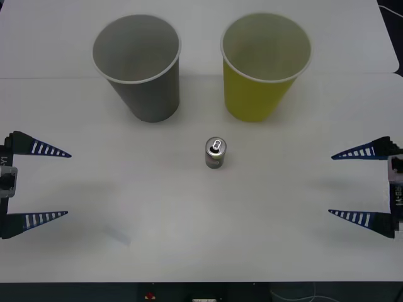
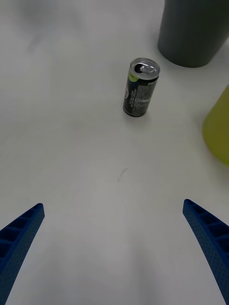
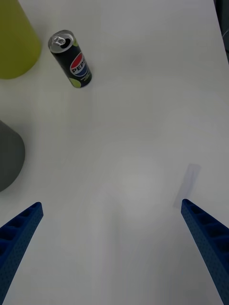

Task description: Put the can into the green bin and the plastic bottle into the gray bin

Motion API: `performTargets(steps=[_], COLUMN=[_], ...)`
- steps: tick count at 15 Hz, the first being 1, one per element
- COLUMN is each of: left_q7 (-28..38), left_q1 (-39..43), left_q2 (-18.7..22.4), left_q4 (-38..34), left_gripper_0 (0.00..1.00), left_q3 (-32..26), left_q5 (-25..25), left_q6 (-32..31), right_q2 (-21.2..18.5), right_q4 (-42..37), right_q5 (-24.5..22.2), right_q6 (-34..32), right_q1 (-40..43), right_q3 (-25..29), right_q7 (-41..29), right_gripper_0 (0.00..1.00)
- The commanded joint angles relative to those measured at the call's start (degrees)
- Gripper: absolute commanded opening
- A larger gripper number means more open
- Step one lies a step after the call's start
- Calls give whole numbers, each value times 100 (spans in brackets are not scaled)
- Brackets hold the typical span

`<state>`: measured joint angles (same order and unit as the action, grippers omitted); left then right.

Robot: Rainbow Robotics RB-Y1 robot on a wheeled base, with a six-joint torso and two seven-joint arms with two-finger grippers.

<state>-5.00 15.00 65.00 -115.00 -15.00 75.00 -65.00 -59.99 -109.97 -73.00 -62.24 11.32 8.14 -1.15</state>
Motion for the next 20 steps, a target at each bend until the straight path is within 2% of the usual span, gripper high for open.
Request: performTargets(steps=[1, 9, 20], left_q7=[0, 0, 0], left_q1=[0, 0, 0], left_q2=[0, 0, 0], left_q4=[0, 0, 0], left_gripper_0=[100, 100, 100], left_q3=[0, 0, 0], left_q5=[0, 0, 0], left_q6=[0, 0, 0], right_q2=[190, 1341, 2941], right_q4=[310, 1725, 3694], right_q5=[146, 287, 269], right_q6=[98, 98, 54], right_q1=[-262, -1379, -2591], right_q3=[-331, -1192, -1456], right_q7=[124, 441, 1056], right_gripper_0=[100, 100, 100])
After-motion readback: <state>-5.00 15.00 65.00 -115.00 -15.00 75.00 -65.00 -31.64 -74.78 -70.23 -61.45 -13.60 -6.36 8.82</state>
